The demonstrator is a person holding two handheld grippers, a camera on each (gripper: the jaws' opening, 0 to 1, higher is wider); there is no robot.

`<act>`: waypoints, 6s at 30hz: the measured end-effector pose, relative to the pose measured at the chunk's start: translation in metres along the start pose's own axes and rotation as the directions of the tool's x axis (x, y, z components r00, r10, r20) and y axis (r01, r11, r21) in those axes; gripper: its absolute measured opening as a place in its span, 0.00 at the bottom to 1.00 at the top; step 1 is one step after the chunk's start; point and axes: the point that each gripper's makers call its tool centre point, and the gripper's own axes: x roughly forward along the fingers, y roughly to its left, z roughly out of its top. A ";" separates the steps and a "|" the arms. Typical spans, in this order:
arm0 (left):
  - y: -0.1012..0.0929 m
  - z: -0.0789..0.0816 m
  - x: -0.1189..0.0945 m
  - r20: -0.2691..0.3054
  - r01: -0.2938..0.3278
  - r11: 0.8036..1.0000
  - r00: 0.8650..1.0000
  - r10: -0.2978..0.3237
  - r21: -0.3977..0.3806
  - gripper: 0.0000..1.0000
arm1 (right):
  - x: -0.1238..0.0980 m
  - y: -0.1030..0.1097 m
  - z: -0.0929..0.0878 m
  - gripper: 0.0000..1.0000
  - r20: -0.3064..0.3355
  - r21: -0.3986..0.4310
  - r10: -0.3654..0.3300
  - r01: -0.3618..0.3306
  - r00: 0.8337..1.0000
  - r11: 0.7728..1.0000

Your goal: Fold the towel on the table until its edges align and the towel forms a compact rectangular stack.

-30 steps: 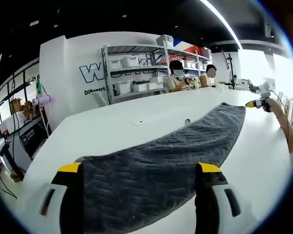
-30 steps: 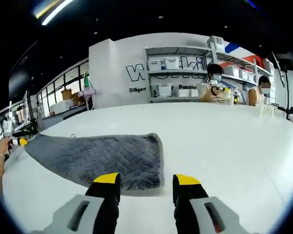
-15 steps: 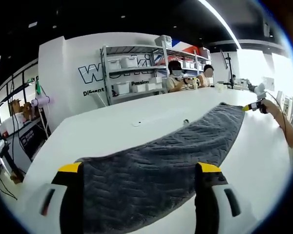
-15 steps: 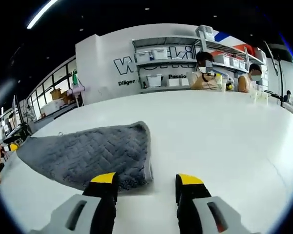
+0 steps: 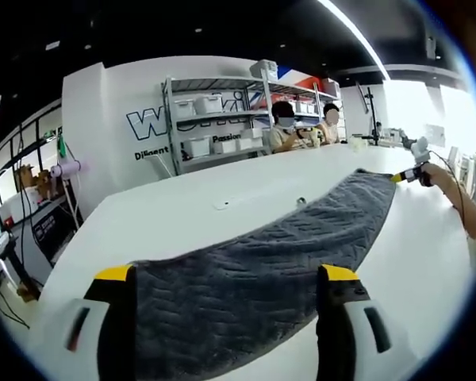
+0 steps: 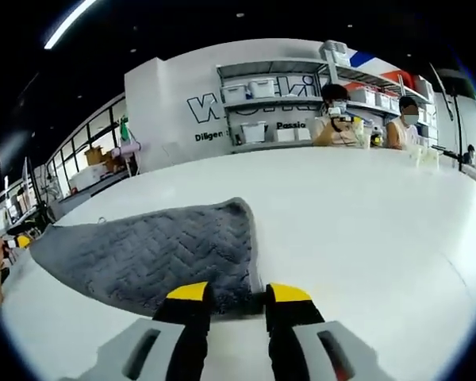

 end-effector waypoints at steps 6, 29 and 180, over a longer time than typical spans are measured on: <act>0.005 0.000 -0.003 0.004 -0.006 1.000 1.000 0.006 -0.018 0.99 | 0.002 0.004 0.006 0.17 0.010 -0.016 -0.006 0.006 1.000 1.000; 0.020 -0.001 -0.013 0.025 -0.025 0.998 0.999 0.027 -0.066 1.00 | 0.016 0.113 0.059 0.07 0.082 -0.244 0.156 -0.132 0.984 0.961; 0.012 0.014 -0.052 0.108 0.131 0.991 0.986 -0.127 -0.035 1.00 | 0.080 0.663 -0.021 0.07 -0.415 -0.172 0.821 -0.920 0.391 0.351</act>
